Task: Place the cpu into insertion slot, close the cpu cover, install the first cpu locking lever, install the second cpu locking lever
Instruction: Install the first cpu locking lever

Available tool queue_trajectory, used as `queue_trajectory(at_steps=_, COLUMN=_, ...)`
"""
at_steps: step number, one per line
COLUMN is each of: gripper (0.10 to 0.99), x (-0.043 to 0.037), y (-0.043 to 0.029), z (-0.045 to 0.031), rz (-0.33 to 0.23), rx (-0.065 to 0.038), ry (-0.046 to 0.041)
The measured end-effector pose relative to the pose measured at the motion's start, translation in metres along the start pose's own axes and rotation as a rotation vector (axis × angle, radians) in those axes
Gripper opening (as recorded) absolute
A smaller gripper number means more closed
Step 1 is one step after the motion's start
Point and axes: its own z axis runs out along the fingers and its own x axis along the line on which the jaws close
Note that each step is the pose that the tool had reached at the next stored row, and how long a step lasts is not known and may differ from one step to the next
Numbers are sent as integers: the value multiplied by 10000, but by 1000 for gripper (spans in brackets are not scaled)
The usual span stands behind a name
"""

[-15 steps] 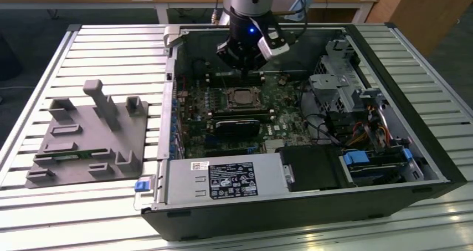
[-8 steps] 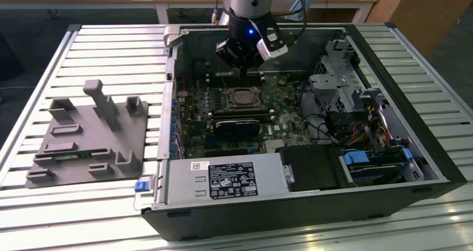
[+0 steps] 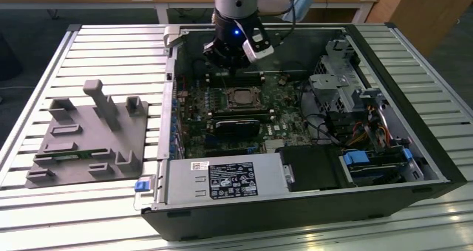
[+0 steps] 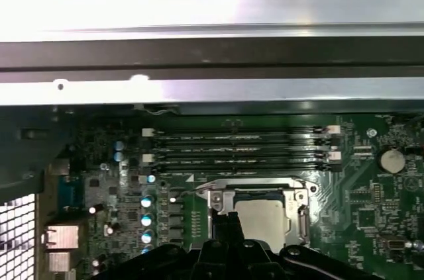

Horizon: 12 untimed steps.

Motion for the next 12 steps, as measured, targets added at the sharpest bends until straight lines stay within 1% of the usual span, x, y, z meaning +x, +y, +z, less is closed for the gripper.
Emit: queue_trajectory(at_steps=12, gripper=106, x=239, y=-9, z=1, rz=-2, rx=-2, ry=0)
